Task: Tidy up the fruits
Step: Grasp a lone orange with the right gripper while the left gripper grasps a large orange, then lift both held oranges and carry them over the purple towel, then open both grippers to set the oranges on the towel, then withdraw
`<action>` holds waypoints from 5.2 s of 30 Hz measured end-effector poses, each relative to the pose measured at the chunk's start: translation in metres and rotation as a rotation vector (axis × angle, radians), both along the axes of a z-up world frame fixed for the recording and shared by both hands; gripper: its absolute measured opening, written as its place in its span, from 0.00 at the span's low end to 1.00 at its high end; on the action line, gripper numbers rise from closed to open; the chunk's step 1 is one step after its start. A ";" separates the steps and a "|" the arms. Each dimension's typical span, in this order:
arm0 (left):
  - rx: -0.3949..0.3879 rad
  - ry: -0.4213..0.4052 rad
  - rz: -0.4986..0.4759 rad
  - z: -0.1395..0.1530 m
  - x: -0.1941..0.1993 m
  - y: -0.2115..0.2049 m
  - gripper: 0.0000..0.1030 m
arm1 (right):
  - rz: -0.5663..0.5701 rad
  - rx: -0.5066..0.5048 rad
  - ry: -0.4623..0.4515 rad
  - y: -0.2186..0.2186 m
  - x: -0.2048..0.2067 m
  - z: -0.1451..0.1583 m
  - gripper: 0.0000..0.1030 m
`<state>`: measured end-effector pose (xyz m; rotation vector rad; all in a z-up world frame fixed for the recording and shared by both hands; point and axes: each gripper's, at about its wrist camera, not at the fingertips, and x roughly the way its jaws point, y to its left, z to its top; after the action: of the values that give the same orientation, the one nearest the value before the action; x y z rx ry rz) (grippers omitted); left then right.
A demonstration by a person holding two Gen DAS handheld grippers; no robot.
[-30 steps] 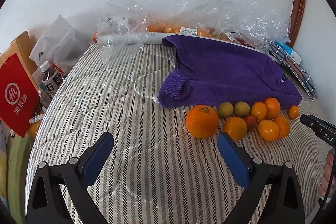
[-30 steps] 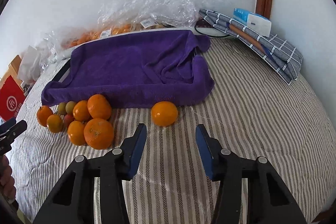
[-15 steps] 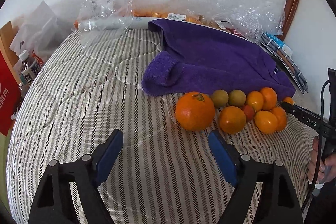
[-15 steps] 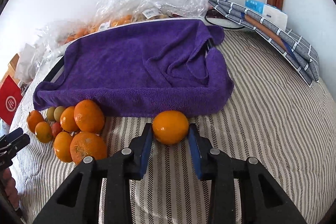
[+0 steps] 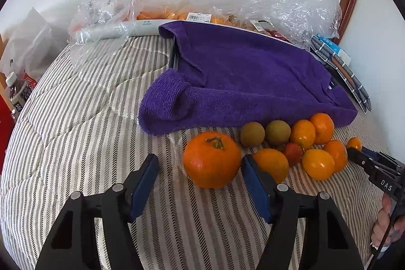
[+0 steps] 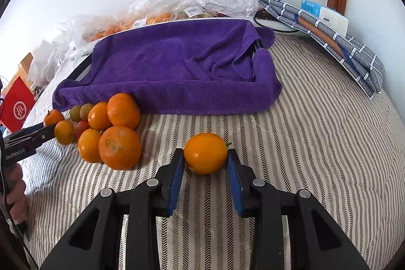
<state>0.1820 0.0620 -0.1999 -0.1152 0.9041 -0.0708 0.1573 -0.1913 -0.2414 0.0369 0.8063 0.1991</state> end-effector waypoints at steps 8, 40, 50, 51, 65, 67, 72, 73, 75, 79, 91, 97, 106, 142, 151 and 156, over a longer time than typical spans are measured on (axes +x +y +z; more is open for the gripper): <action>-0.068 -0.027 -0.036 0.000 0.000 -0.002 0.39 | -0.017 0.042 -0.006 -0.006 -0.001 -0.001 0.33; -0.198 -0.234 0.017 0.078 -0.007 -0.002 0.39 | 0.006 0.104 -0.169 -0.021 -0.011 0.062 0.33; -0.233 -0.249 0.070 0.092 0.066 -0.011 0.39 | 0.053 0.188 -0.222 -0.017 0.058 0.107 0.33; -0.229 -0.246 0.074 0.090 0.073 -0.012 0.39 | 0.057 0.188 -0.226 -0.016 0.066 0.108 0.33; -0.181 -0.128 0.066 0.030 0.112 -0.016 0.39 | 0.061 0.197 -0.110 -0.013 0.129 0.045 0.33; -0.173 -0.115 0.069 0.024 0.114 -0.015 0.39 | 0.069 0.209 -0.084 -0.013 0.132 0.038 0.33; -0.164 -0.100 0.060 0.017 0.117 -0.018 0.39 | 0.075 0.181 -0.062 -0.006 0.135 0.029 0.33; -0.157 -0.097 0.055 0.016 0.117 -0.020 0.39 | 0.079 0.180 -0.059 -0.005 0.136 0.027 0.33; -0.139 -0.088 0.048 0.012 0.118 -0.024 0.39 | 0.086 0.169 -0.050 -0.002 0.137 0.025 0.33; -0.118 -0.076 0.030 0.008 0.119 -0.029 0.39 | 0.090 0.156 -0.036 0.003 0.139 0.023 0.33; -0.105 -0.027 0.012 0.005 0.122 -0.031 0.40 | 0.074 0.104 -0.001 0.005 0.142 0.016 0.33; -0.096 -0.010 -0.003 0.003 0.123 -0.035 0.40 | 0.066 0.087 -0.006 0.005 0.140 0.018 0.36; -0.100 -0.060 -0.019 0.012 0.116 -0.036 0.50 | 0.053 0.092 -0.071 0.000 0.130 0.031 0.58; -0.058 -0.288 -0.064 0.080 0.040 -0.051 0.53 | 0.026 0.028 -0.146 0.000 0.021 0.077 0.58; 0.002 -0.207 -0.053 0.070 -0.012 -0.031 0.53 | -0.001 -0.006 -0.199 0.008 -0.027 0.077 0.58; 0.037 -0.195 0.004 0.062 -0.036 -0.011 0.53 | -0.001 0.034 -0.192 0.009 -0.041 0.070 0.58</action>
<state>0.1455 0.0509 -0.1378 -0.0747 0.7098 -0.0602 0.1159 -0.1823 -0.1716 0.0497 0.6114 0.2121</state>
